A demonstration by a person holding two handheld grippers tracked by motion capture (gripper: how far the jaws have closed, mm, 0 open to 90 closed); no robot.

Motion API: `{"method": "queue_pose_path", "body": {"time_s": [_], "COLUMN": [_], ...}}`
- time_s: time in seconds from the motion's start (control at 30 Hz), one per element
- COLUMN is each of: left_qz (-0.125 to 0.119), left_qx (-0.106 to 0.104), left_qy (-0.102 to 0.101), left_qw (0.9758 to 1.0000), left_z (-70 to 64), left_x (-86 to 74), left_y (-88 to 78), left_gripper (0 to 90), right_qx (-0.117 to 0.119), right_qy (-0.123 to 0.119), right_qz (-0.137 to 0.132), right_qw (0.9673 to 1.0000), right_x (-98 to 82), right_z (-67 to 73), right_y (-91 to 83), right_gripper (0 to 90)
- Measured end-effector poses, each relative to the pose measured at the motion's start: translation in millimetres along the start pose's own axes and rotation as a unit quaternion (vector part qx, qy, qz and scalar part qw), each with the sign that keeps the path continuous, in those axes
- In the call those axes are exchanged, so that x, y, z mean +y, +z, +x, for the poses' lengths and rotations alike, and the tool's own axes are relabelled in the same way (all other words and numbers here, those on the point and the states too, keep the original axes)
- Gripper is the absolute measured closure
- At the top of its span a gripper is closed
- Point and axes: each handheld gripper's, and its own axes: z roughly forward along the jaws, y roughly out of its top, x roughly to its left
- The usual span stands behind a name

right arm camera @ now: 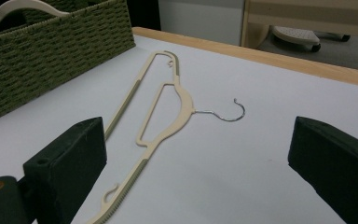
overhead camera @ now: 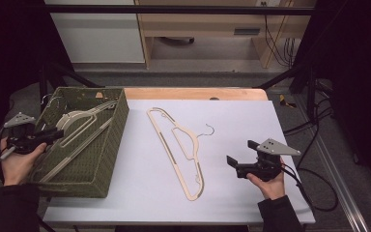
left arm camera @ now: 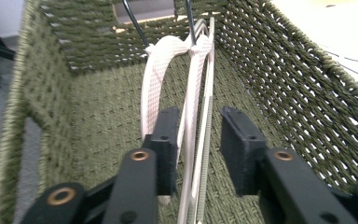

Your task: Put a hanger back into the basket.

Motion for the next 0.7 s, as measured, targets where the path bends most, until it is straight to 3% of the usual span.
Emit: {"method": "queue_pose_path", "body": {"time_s": [0.13, 0.33, 0.53, 0.7], "left_qz": [-0.032, -0.084, -0.127, -0.134], "left_qx": [0.005, -0.035, -0.099, -0.137], "left_qy": [0.001, 0.018, 0.024, 0.048], "left_qw": [0.9995, 0.9957, 0.9866, 0.9802], "left_z": [-11.5, -50.3, -93.8, -133.6], "left_x": [1.8, 8.7, 16.0, 21.0], "left_y": [-13.2, -23.3, -17.1, -9.4], "left_gripper": [57.5, 43.3, 26.0, 13.3], "right_qx": [0.001, 0.004, 0.006, 0.009], "right_qy": [0.000, -0.001, 0.005, 0.005], "right_qz": [0.002, 0.004, 0.000, 0.005], "right_qw": [1.0000, 1.0000, 1.0000, 0.9999], "right_x": [-0.5, -1.1, -1.5, -0.9], "right_z": [0.8, 1.1, 3.1, 5.2], "right_y": [1.0, 3.1, 5.4, 7.5], "right_gripper": [4.8, 5.2, 6.5, 6.8]}}
